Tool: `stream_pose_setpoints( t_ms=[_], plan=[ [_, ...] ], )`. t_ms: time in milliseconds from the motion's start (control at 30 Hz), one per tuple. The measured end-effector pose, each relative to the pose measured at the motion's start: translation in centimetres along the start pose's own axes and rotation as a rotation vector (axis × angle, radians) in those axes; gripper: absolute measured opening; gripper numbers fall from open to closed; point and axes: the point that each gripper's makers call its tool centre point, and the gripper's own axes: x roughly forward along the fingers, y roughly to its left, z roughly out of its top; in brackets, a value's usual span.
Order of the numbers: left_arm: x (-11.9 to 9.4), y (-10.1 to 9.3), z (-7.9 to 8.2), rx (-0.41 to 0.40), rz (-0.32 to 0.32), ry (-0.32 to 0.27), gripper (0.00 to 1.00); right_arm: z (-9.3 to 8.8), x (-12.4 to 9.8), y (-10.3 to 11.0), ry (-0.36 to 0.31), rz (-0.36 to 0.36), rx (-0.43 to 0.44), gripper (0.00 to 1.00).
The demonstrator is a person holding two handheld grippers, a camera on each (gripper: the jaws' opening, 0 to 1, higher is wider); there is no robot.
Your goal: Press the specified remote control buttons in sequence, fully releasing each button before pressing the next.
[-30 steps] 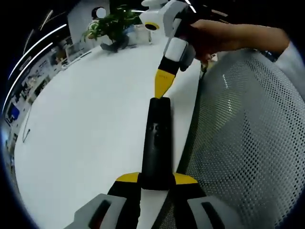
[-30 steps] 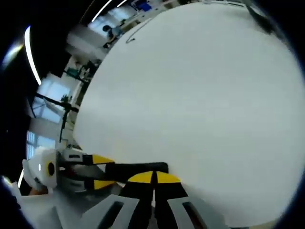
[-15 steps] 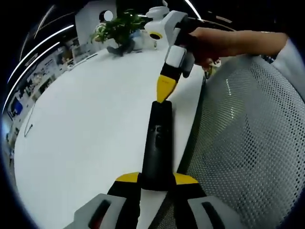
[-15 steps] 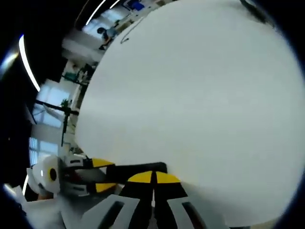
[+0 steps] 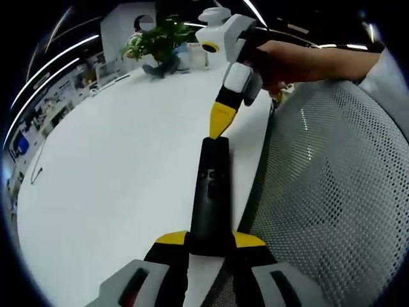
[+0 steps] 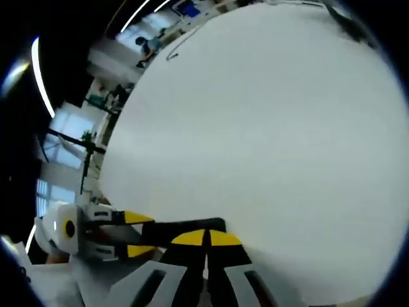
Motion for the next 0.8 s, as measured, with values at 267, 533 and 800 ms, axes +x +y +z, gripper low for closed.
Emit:
stream_pose_setpoints(
  t_ms=[267,533,800],
  plan=[
    [0.19,-0.03,0.38,0.001,0.001,-0.020,0.24,-0.27,0.65,0.49,0.026,0.035,-0.009,0.00],
    [0.20,-0.08,0.39,-0.006,0.002,-0.029,0.24,-0.19,0.68,0.10,0.020,0.031,-0.005,0.00],
    [0.21,-0.05,0.42,-0.016,0.004,-0.017,0.24,-0.39,0.49,0.07,0.028,0.040,0.020,0.00]
  ],
)
